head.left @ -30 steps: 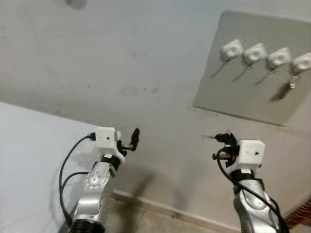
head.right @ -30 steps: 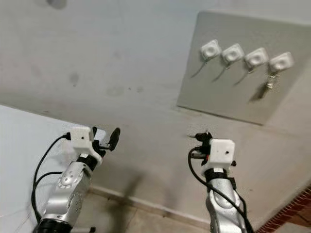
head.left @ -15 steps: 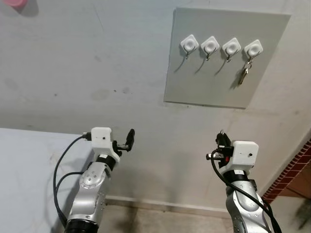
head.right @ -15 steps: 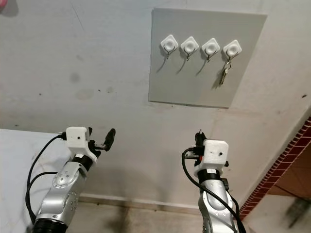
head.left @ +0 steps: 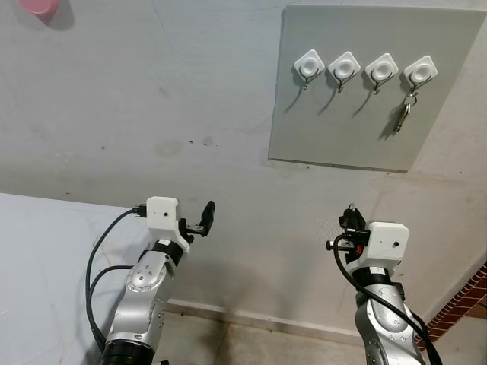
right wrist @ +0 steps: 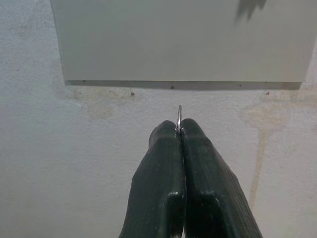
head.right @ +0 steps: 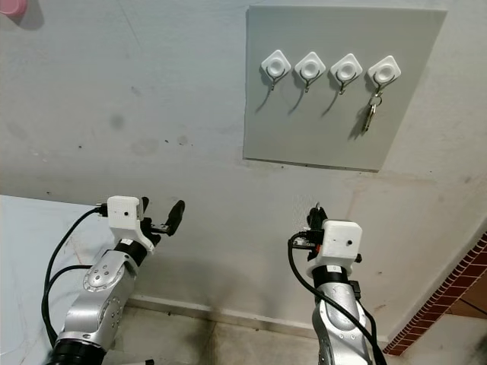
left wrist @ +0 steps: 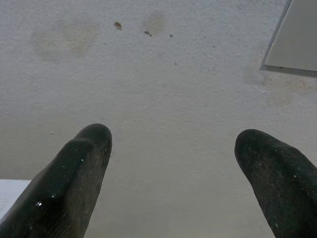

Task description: Hang keys on a hook

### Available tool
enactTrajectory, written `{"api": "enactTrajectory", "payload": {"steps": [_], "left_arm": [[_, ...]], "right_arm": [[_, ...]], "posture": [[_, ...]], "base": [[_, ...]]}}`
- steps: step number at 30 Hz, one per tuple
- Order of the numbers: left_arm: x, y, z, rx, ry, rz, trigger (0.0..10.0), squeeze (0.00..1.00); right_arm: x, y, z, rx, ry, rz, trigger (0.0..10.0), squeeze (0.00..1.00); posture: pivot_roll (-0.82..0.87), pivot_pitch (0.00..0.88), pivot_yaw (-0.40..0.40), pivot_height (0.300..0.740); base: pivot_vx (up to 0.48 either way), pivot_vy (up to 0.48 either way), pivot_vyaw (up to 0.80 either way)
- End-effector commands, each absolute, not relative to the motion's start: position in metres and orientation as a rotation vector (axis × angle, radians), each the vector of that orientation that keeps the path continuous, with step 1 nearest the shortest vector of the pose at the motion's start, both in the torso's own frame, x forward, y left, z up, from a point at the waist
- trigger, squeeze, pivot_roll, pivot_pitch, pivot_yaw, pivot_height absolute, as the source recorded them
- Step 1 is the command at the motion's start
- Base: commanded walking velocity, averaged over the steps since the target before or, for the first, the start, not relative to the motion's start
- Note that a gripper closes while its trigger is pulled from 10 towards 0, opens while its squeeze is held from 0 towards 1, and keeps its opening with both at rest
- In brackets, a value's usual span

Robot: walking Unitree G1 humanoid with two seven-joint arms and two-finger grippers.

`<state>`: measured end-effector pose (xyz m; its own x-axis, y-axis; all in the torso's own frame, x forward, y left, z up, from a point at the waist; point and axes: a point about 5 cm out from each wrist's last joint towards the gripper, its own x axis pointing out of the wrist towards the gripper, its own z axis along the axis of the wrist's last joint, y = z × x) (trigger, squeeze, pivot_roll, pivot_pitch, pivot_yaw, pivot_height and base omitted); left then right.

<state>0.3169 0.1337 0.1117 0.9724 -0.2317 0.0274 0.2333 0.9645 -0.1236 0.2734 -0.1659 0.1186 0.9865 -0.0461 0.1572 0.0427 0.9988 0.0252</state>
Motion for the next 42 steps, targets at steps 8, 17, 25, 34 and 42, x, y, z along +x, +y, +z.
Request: {"api": "enactTrajectory", "payload": {"steps": [8,17,25,34,42], "left_arm": [[0.3163,0.1297,0.1172,-0.13,-0.033,-0.257,10.0,0.0],[0.3155,0.1296,0.1158,-0.141,-0.028,-0.248,10.0,0.0],[0.316,0.1309,0.1146,-0.175,-0.019,-0.22,10.0,0.0],[0.3177,0.1308,0.1103,-0.166,0.033,-0.182,10.0,0.0],[0.3141,0.1286,0.1103,-0.163,0.032,-0.195,10.0,0.0]], "right_arm": [[0.2775,-0.1661,0.1246,0.016,-0.184,-0.033,10.0,0.0],[0.2776,-0.1654,0.1245,0.011,-0.18,-0.021,10.0,0.0],[0.2776,-0.1642,0.1249,0.012,-0.181,-0.014,10.0,0.0],[0.2769,-0.164,0.124,0.012,-0.176,-0.003,10.0,0.0],[0.2758,-0.1632,0.1257,0.017,-0.184,0.011,10.0,0.0]], "posture": [[-0.01,0.002,0.017,0.74],[-0.01,0.002,0.006,0.74],[-0.01,0.002,0.004,0.74],[-0.01,0.007,-0.008,0.74],[-0.01,0.006,-0.009,0.74]], "base": [[0.0,-0.22,0.0],[0.0,-0.48,0.0],[0.0,-0.18,0.0],[0.0,0.0,0.0],[0.0,0.0,0.0]]}}
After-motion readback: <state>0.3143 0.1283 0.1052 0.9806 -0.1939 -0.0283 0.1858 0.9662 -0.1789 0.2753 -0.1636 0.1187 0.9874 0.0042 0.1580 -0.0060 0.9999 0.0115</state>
